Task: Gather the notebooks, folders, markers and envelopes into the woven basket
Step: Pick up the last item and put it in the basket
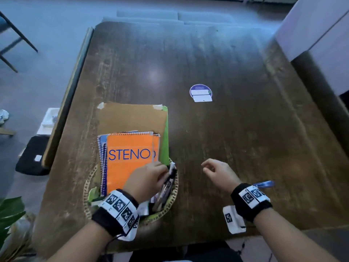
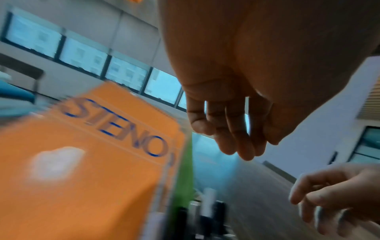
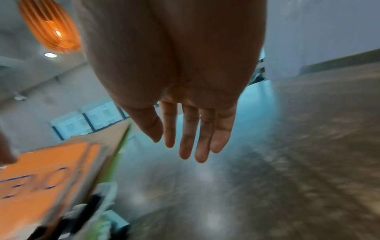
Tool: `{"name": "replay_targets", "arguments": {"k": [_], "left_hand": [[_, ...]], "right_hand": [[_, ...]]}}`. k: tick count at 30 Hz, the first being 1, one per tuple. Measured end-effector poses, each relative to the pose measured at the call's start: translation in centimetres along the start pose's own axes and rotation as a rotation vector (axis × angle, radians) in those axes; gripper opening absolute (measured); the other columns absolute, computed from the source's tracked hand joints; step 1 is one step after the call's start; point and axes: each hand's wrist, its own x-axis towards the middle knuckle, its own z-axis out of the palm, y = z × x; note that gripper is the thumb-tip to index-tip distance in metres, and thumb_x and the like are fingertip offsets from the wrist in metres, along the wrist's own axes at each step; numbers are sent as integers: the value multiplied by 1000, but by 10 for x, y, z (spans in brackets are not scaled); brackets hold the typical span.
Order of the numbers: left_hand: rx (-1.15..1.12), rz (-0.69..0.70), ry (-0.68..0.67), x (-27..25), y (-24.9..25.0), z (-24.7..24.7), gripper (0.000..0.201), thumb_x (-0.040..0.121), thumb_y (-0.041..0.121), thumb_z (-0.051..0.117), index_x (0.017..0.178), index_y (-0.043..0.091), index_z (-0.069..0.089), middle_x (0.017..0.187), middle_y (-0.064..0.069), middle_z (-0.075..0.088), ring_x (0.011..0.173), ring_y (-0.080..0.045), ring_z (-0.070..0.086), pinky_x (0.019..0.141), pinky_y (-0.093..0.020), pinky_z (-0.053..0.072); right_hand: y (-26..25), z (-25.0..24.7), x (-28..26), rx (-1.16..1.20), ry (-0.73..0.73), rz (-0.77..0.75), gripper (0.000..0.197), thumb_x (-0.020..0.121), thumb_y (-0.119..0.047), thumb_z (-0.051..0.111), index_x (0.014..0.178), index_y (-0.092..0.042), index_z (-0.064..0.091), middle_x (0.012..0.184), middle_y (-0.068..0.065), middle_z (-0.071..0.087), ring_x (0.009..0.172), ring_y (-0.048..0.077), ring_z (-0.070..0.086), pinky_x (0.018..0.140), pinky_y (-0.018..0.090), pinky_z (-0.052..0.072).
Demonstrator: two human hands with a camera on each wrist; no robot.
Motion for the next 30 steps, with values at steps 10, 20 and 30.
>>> {"name": "replay_targets", "arguments": {"k": [10, 20, 30], "left_hand": [[-47, 271, -483, 125, 156, 103, 17, 98, 30, 48, 100, 21, 63, 99, 4, 58, 85, -17, 61, 78, -37, 55], [-121, 29, -623, 186, 202, 214, 55, 95, 35, 58, 145, 25, 39, 135, 0, 45, 111, -23, 60, 92, -36, 51], [-304, -53, -354, 182, 170, 178, 21, 96, 31, 57, 116, 29, 51, 106, 7, 66, 90, -13, 64, 80, -33, 54]], "right_hand": [[169, -73, -23, -430, 49, 317, 45, 93, -20, 58, 135, -33, 53, 139, -5, 47, 128, 19, 44, 105, 35, 40], [225, -75, -2, -485, -96, 276, 35, 98, -23, 52, 132, -30, 53, 135, 0, 49, 121, 23, 50, 104, 39, 43], [173, -83, 21, -161, -91, -38, 25, 95, -22, 61, 120, -26, 62, 108, -9, 57, 100, 10, 57, 94, 32, 50]]}}
